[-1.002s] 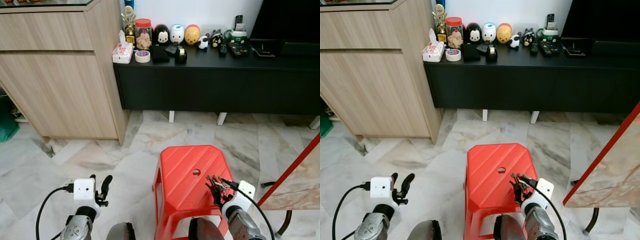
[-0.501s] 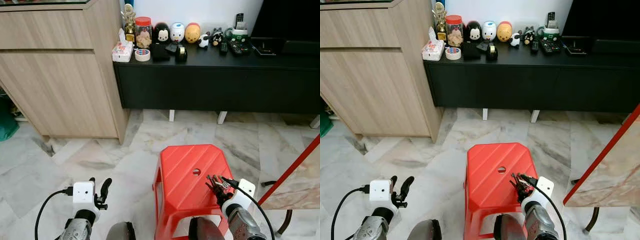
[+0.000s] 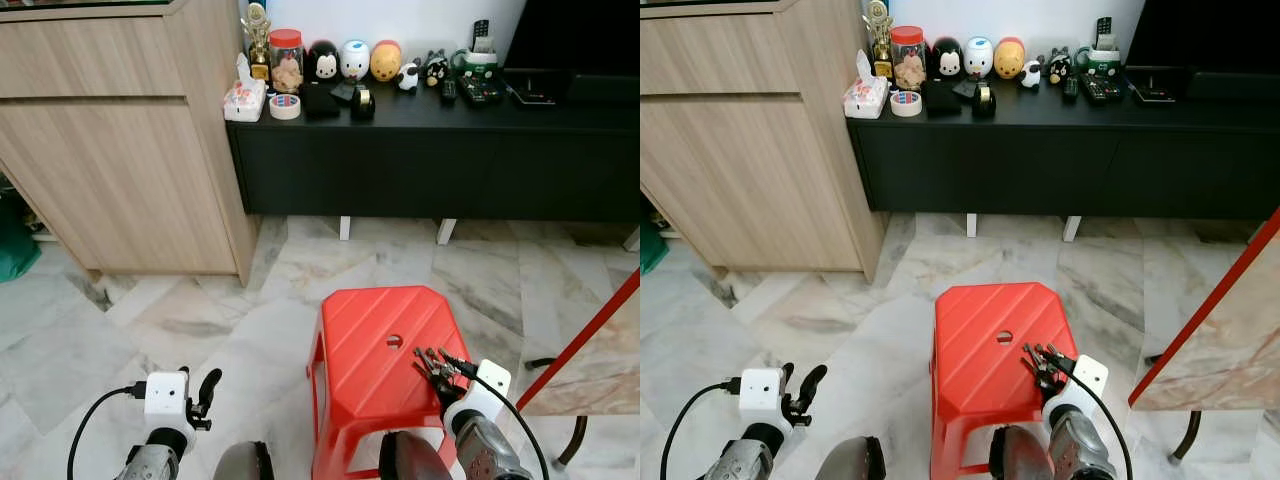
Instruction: Hang keys on a hook
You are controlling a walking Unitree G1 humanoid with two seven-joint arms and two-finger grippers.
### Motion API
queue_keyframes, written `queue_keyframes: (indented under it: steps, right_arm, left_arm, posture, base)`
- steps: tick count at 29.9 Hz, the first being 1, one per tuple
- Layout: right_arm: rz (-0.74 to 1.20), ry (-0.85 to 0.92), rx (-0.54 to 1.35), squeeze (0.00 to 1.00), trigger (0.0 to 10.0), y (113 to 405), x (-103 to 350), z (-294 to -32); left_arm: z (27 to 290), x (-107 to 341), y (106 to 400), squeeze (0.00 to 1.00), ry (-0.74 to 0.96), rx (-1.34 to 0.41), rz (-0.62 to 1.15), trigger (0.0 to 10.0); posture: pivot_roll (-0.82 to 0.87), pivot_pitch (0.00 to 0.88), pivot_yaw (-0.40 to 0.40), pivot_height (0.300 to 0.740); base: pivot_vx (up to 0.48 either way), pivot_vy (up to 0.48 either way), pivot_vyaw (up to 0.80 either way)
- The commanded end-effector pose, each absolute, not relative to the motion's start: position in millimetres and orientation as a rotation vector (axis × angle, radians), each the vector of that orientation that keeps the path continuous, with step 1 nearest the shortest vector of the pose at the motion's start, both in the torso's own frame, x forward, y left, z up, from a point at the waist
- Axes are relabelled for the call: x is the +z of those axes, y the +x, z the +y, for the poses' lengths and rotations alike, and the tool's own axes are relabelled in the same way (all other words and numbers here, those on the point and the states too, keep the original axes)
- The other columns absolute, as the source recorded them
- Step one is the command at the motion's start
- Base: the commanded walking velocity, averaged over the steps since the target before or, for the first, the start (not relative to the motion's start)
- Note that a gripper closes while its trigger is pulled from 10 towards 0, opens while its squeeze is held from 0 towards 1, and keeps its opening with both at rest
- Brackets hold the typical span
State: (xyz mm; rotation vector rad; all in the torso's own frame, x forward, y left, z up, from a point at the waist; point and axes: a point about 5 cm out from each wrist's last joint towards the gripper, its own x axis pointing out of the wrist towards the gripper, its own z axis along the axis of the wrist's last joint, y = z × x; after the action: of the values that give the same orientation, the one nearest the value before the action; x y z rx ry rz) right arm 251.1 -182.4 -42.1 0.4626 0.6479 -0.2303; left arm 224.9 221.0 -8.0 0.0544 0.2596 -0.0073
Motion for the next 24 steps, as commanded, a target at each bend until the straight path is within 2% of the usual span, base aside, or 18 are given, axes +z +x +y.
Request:
queue_keyframes:
  steps: [1,16,23,24]
  right_arm:
    - [0.666,0.464,-0.247,0.0,0.0,246.8,-45.6,-182.8]
    - [0.647,0.467,-0.224,0.0,0.0,251.5,-42.4,-178.5]
    - [0.584,0.399,-0.13,0.0,0.0,263.2,-32.3,-169.2]
    - [0.57,0.388,-0.104,0.0,0.5,265.2,-30.3,-166.2]
  left_arm:
    - [222.6,-11.0,224.2,0.0,0.079,-0.02,0.276,10.0]
    - [240.4,-25.5,219.9,0.0,0.073,0.015,0.375,10.0]
    - [242.6,-30.4,218.3,0.0,0.072,0.031,0.419,10.0]
    - [242.4,-30.8,218.4,0.0,0.072,0.033,0.424,10.0]
  posture:
    - [0.08,0.075,-0.006,0.608]
    - [0.08,0.055,-0.008,0.608]
    - [0.08,0.032,-0.013,0.608]
    - [0.08,0.026,-0.015,0.608]
  base:
    - [0.0,0.0,0.0]
    - [0.0,0.0,0.0]
    - [0.0,0.0,0.0]
    - [0.0,0.0,0.0]
